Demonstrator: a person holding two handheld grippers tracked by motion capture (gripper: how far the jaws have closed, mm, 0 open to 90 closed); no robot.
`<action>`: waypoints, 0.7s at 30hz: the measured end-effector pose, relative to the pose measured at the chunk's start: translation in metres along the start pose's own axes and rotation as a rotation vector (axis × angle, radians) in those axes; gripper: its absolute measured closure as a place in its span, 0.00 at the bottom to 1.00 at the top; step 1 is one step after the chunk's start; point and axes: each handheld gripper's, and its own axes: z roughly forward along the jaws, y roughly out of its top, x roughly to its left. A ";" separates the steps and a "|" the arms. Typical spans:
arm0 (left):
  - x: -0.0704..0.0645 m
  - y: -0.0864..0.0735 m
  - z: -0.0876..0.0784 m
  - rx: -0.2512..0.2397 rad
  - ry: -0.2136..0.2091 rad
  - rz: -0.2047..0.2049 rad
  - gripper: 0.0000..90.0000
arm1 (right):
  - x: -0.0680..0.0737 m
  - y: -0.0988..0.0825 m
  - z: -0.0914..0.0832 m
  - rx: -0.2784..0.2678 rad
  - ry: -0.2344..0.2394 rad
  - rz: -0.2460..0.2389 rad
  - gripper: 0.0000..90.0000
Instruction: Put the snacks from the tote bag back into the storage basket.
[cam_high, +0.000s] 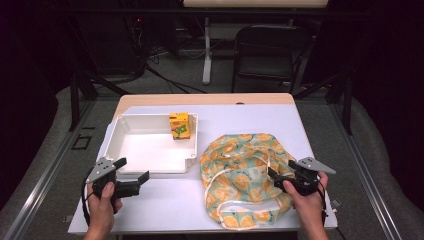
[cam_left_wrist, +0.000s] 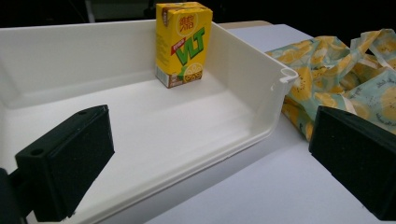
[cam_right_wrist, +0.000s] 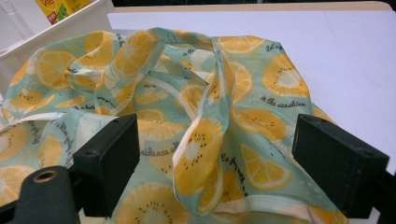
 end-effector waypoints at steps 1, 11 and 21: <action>0.002 -0.002 -0.003 0.005 0.006 0.005 0.00 | 0.000 0.000 0.000 0.003 0.000 -0.005 0.17; 0.017 -0.017 -0.022 0.020 0.030 -0.004 0.00 | -0.005 0.000 -0.002 0.005 -0.010 -0.006 0.17; 0.029 -0.034 -0.039 0.025 0.036 -0.033 0.00 | -0.013 0.000 -0.005 -0.002 -0.031 0.009 0.17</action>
